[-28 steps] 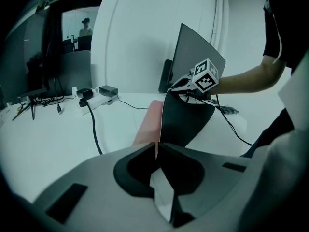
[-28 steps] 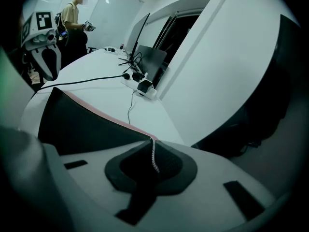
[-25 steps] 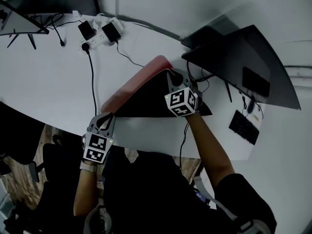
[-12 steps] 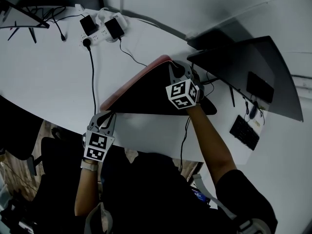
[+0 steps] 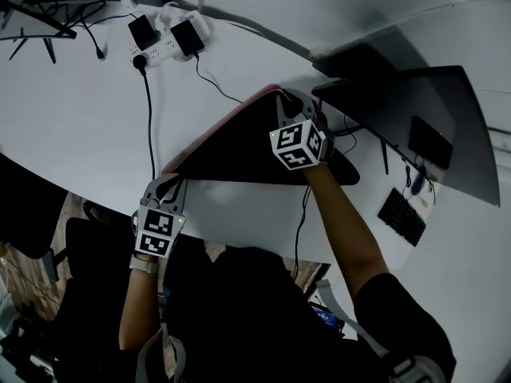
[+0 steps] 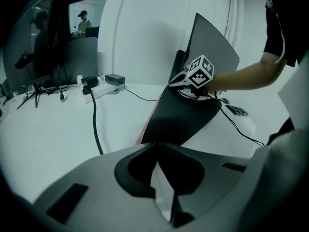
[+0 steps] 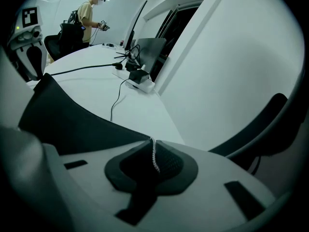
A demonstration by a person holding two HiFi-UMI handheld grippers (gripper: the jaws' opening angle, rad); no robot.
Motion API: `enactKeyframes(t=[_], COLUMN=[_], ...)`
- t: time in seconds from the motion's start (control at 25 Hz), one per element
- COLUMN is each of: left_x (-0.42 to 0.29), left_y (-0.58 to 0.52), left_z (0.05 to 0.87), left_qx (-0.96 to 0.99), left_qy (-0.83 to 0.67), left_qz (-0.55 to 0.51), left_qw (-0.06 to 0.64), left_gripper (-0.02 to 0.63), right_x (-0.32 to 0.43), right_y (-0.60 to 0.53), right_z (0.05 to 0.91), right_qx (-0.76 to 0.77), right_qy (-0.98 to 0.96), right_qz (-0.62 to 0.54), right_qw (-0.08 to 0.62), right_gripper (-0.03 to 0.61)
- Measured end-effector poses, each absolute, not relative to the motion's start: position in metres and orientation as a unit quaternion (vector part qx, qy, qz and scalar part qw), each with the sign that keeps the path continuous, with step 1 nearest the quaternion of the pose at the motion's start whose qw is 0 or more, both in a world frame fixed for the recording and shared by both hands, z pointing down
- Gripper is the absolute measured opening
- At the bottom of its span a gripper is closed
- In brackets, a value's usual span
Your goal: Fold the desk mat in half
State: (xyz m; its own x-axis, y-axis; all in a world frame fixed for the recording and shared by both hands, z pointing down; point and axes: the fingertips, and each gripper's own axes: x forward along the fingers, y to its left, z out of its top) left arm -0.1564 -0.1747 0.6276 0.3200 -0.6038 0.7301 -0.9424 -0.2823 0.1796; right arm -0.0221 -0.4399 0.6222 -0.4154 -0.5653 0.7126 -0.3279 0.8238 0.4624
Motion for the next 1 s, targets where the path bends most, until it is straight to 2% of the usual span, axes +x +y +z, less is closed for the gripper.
enactKeyframes(t=[0.76,1.0], left_x=[-0.165,-0.165], left_y=[-0.196,-0.197], left_z=[0.642,0.644], left_qx=[0.742,0.742], left_qy=[-0.521,-0.520], left_qz=[0.269,0.260], left_qw=[0.323,0.333], left_gripper=[0.009,0.009], right_x=[-0.029,-0.029], right_y=[-0.460,-0.463], right_z=[0.641,0.643], right_qx=[0.282,0.285], right_qy=[-0.825,-0.823], right_qz=[-0.111,-0.108], right_qw=[0.477,0.480], right_gripper=[0.040,0.071])
